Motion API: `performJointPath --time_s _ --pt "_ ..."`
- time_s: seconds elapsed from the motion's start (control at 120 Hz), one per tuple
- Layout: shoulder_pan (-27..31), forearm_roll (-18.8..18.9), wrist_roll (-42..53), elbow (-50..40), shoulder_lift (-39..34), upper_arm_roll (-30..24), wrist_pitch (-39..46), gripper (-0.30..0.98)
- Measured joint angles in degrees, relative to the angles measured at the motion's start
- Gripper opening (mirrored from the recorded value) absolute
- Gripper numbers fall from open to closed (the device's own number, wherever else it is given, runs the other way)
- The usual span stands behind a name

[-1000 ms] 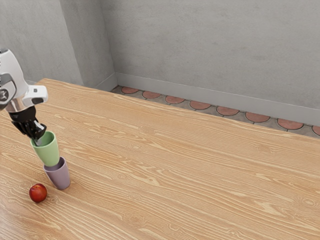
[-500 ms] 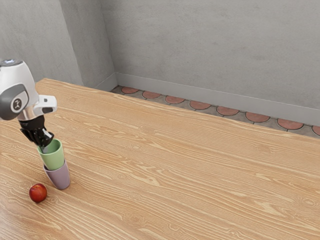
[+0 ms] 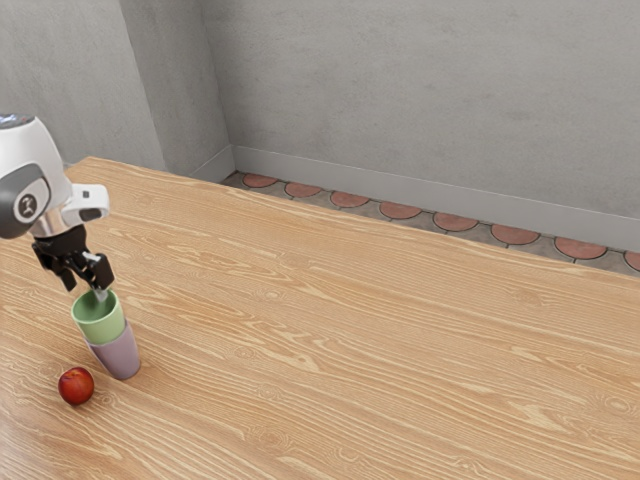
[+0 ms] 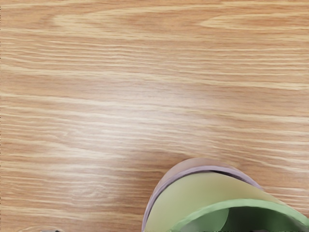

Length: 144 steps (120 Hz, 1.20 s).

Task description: Place the right cup onto the left cup

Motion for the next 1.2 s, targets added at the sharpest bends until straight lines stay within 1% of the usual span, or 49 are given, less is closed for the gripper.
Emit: performJointPath --time_s 0.117,0.25,0.35,0.425,0.542,0.675,0.842,0.975,1.2 --pt "0.0 0.0 0.1 -0.6 -2.6 0.0 -1.2 0.58" --pt "-0.7 0.0 0.3 -0.1 -5.2 -0.5 -4.0 0.63" --pt "-1.1 -0.3 0.4 3.3 -5.0 -3.5 -6.8 0.65" --pt "-1.3 -1.2 0.5 8.9 -2.2 -6.4 -9.7 0.66" --pt "-1.3 -3.5 0.6 17.8 4.4 -9.8 -13.5 0.67" --pt "-1.7 -5.9 0.8 29.2 12.8 -12.0 -17.6 0.68" --pt "-2.4 -7.6 0.9 42.3 20.1 -13.7 -21.9 0.68" --pt "-2.3 -9.1 1.0 47.0 20.9 -13.8 -25.1 0.68" --pt "-2.3 -10.0 1.1 47.8 20.8 -13.8 -28.5 0.69"
